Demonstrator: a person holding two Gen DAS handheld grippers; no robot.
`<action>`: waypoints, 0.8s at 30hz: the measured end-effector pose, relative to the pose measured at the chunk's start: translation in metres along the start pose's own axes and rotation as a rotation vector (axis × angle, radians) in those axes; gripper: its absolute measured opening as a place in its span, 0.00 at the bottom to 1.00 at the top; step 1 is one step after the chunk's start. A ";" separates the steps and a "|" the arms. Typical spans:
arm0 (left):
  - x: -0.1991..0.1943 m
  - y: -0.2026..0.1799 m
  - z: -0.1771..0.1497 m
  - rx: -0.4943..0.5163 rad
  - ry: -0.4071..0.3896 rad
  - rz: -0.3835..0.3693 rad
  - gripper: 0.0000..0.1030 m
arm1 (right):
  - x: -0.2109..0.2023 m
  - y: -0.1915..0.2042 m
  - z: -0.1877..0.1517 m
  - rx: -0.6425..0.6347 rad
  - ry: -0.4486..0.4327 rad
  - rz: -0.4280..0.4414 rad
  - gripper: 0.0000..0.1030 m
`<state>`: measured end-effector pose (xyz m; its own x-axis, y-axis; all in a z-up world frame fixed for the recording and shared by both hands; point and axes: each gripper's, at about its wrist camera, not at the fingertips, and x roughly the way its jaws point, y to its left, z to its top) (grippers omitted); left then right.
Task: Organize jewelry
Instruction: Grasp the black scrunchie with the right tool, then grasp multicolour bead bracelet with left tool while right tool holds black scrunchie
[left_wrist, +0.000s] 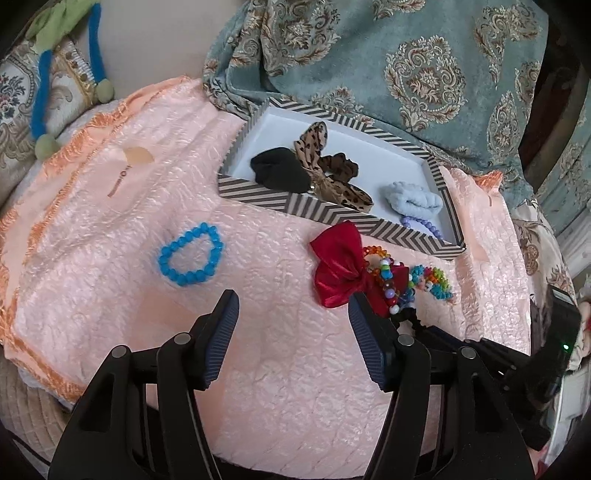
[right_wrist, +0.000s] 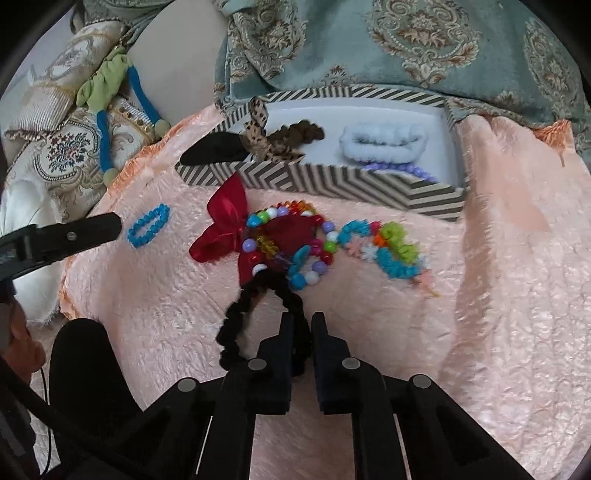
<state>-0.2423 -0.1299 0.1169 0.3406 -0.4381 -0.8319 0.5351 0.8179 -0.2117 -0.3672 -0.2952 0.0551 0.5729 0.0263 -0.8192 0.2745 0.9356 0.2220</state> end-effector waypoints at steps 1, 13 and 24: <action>0.003 -0.004 0.002 0.000 0.006 -0.010 0.60 | -0.004 -0.003 0.000 0.003 -0.005 -0.002 0.07; 0.041 -0.057 0.023 0.084 0.026 -0.045 0.60 | -0.011 -0.029 -0.005 0.066 0.018 0.028 0.07; 0.095 -0.079 0.021 0.187 0.151 -0.001 0.28 | -0.002 -0.034 -0.011 0.091 0.029 0.066 0.07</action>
<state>-0.2362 -0.2444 0.0653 0.2281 -0.3671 -0.9018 0.6738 0.7281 -0.1260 -0.3864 -0.3231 0.0434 0.5702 0.0985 -0.8156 0.3060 0.8959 0.3221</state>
